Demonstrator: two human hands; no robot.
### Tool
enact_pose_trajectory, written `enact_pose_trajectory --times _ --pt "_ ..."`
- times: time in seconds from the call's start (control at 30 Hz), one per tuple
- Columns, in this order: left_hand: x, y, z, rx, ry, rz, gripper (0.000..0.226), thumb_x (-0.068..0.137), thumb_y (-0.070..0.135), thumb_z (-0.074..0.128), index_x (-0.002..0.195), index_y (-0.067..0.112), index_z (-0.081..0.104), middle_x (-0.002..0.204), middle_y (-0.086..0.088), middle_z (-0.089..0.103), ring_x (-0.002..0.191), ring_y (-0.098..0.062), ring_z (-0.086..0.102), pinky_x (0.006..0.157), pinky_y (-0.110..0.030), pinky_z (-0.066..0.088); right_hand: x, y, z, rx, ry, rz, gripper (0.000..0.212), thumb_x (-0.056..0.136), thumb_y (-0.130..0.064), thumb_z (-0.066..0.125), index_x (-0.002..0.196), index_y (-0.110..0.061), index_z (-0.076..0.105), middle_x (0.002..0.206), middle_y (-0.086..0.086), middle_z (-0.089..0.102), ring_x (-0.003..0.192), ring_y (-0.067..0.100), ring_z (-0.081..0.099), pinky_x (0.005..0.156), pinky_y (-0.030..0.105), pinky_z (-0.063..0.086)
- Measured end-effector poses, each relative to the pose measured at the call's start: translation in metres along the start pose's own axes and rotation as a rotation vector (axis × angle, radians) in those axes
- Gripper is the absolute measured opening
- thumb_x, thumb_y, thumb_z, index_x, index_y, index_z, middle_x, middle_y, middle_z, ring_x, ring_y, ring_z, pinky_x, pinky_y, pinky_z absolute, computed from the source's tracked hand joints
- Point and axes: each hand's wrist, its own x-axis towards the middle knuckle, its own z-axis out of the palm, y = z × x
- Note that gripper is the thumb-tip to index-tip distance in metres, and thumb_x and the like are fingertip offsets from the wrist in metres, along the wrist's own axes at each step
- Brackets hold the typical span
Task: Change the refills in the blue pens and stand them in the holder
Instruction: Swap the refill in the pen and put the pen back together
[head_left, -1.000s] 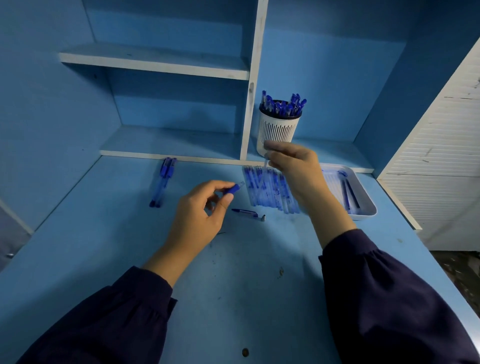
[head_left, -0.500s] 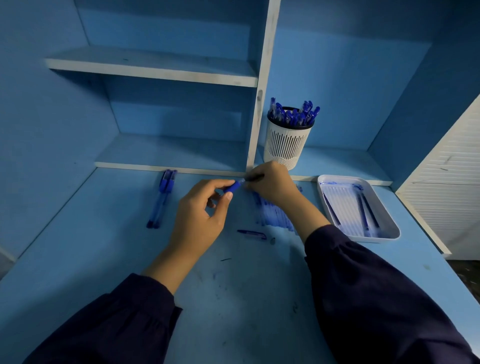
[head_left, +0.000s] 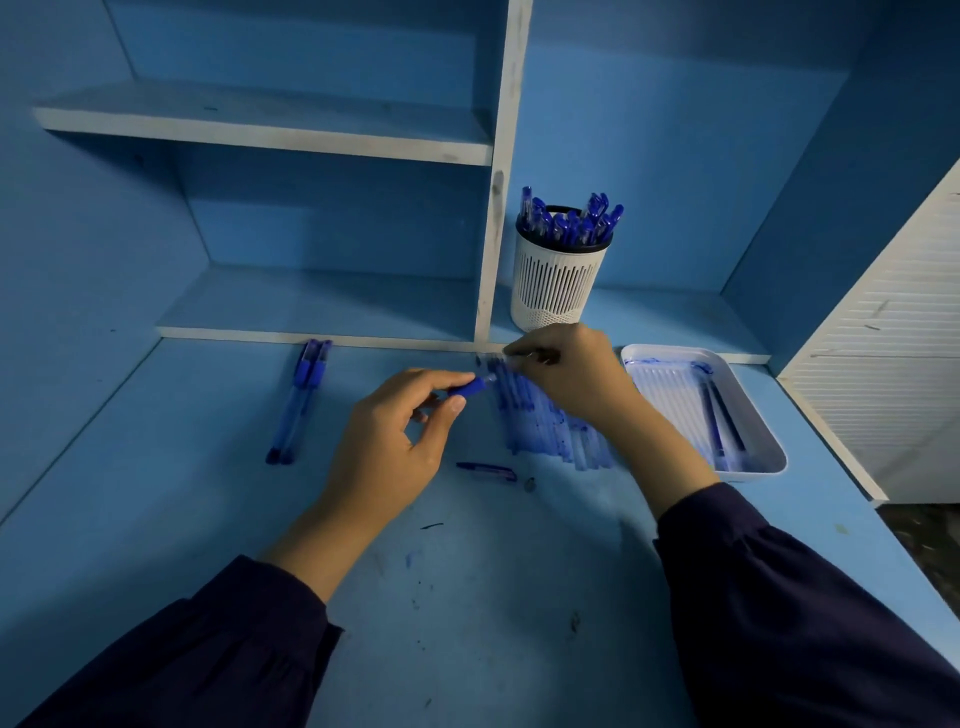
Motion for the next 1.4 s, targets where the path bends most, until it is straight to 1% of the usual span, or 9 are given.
enact_pose_trajectory --times 0.1,0.27,0.47,0.6,0.87,0.97,1.1,1.3,1.4 --pt "0.003 0.002 0.007 -0.038 -0.019 0.013 0.020 0.094 0.013 0.062 0.112 0.014 0.070 0.102 0.010 0.069 0.089 -0.009 0.065 0.078 -0.022 0.053 -0.012 0.016 -0.032 0.017 0.087 0.081 0.016 0.087 -0.016 0.069 0.101 -0.018 0.076 0.092 -0.001 0.074 0.083 0.011 0.066 0.075 0.013 0.047" --pt "0.008 0.004 0.020 -0.053 -0.076 0.048 0.020 0.094 0.013 0.062 0.111 0.011 0.071 0.100 0.006 0.069 0.089 -0.008 0.064 0.078 -0.021 0.051 -0.040 0.049 -0.074 -0.016 0.148 0.215 0.012 0.088 -0.015 0.068 0.097 -0.019 0.075 0.091 -0.009 0.072 0.084 0.004 0.065 0.066 -0.005 0.036" --pt "0.014 0.009 0.035 -0.078 -0.123 0.072 0.021 0.094 0.014 0.061 0.112 0.012 0.072 0.101 0.007 0.069 0.089 -0.006 0.063 0.078 -0.018 0.050 -0.061 0.072 -0.083 -0.126 0.023 0.319 0.017 0.083 -0.013 0.069 0.087 -0.029 0.073 0.091 -0.007 0.072 0.088 0.013 0.065 0.076 0.023 0.047" --pt "0.013 0.012 0.040 -0.079 -0.139 0.075 0.021 0.094 0.014 0.062 0.112 0.012 0.072 0.101 0.005 0.069 0.090 -0.009 0.064 0.078 -0.019 0.050 -0.065 0.070 -0.076 -0.113 -0.043 0.329 0.018 0.080 -0.018 0.074 0.082 -0.036 0.070 0.083 -0.011 0.070 0.085 0.011 0.065 0.081 0.024 0.049" --pt "0.010 0.015 0.039 -0.056 -0.171 0.087 0.022 0.095 0.015 0.061 0.114 0.011 0.072 0.102 0.004 0.069 0.092 -0.007 0.064 0.082 -0.015 0.048 -0.065 0.066 -0.070 -0.171 -0.084 0.337 0.012 0.086 -0.016 0.067 0.094 -0.022 0.073 0.080 -0.005 0.066 0.080 0.016 0.064 0.062 0.007 0.040" --pt "0.008 0.017 0.038 -0.047 -0.169 0.095 0.022 0.095 0.016 0.061 0.114 0.011 0.071 0.103 0.004 0.069 0.092 -0.005 0.063 0.082 -0.015 0.049 -0.065 0.063 -0.069 -0.161 -0.070 0.367 0.014 0.086 -0.014 0.065 0.096 -0.021 0.073 0.087 -0.003 0.067 0.082 0.017 0.064 0.064 0.013 0.040" --pt "0.006 0.018 0.035 -0.041 -0.174 0.119 0.023 0.095 0.015 0.060 0.115 0.011 0.071 0.104 0.004 0.069 0.093 -0.007 0.064 0.082 -0.020 0.051 -0.067 0.061 -0.071 -0.094 -0.011 0.399 0.017 0.084 -0.012 0.067 0.093 -0.025 0.074 0.084 -0.008 0.066 0.082 0.014 0.063 0.071 0.016 0.039" --pt "0.004 0.020 0.033 -0.040 -0.156 0.127 0.023 0.095 0.017 0.060 0.116 0.013 0.070 0.103 0.006 0.069 0.094 -0.005 0.063 0.080 -0.022 0.052 -0.072 0.062 -0.079 0.109 0.112 0.446 0.033 0.088 -0.001 0.054 0.100 -0.024 0.075 0.079 -0.009 0.067 0.065 0.007 0.055 0.051 0.005 0.037" --pt "0.003 0.021 0.033 -0.045 -0.123 0.131 0.023 0.095 0.015 0.060 0.115 0.012 0.070 0.100 0.006 0.067 0.088 -0.007 0.063 0.077 -0.025 0.053 -0.075 0.057 -0.082 0.419 0.221 0.421 0.027 0.091 0.001 0.055 0.106 -0.015 0.073 0.092 0.002 0.072 0.081 0.014 0.061 0.070 0.014 0.051"
